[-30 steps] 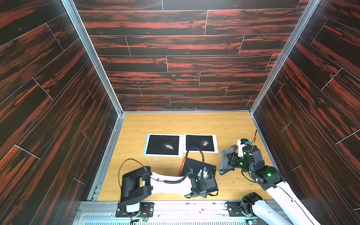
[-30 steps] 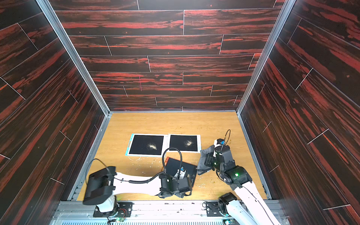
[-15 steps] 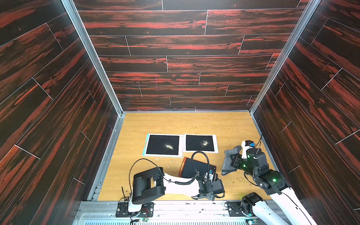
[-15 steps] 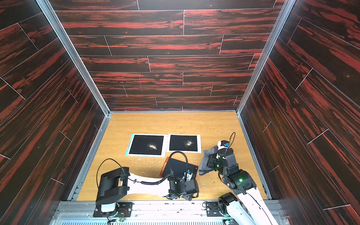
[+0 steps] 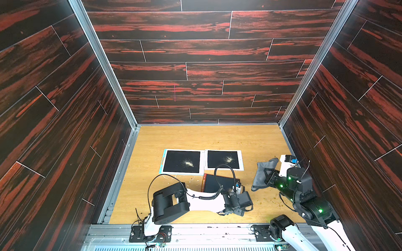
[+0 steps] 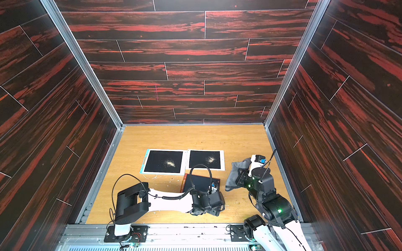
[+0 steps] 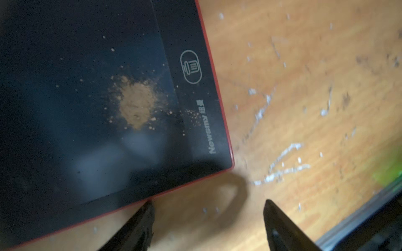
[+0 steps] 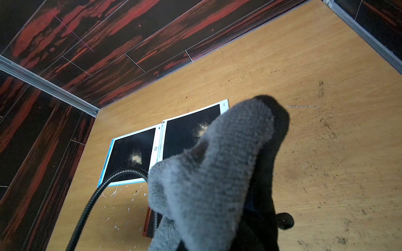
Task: Wipe the drawing tablet
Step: Adjust the drawing tablet at the center of the board.
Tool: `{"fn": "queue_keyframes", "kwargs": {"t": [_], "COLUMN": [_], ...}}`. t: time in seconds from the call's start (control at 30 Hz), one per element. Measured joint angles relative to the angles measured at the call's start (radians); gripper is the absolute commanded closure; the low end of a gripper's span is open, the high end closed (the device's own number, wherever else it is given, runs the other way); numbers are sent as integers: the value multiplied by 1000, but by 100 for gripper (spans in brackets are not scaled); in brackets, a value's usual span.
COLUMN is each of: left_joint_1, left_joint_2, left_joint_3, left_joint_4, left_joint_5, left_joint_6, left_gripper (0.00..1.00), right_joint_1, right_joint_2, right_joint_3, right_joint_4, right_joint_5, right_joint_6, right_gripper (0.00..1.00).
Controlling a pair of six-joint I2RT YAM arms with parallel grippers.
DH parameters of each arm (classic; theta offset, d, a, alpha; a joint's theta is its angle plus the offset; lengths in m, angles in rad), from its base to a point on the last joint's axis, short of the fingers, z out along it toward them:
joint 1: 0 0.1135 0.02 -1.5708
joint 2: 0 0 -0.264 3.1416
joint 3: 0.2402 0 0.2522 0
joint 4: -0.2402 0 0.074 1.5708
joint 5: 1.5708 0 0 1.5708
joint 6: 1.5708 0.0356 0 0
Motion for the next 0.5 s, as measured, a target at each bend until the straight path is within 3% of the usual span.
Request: {"fn": "queue_keyframes", "kwargs": {"t": [0.5], "left_joint_1": [67], "left_joint_2": [40], "left_joint_3": [54], "left_joint_4": [26], "left_joint_5": [48], "left_joint_6": [75], "left_gripper": [20], "right_joint_1": [0], "right_joint_2": [42], "right_joint_3": [35], "right_joint_4": [-36], "right_joint_5": [18], "right_joint_6": [-33], "right_gripper": [100]}}
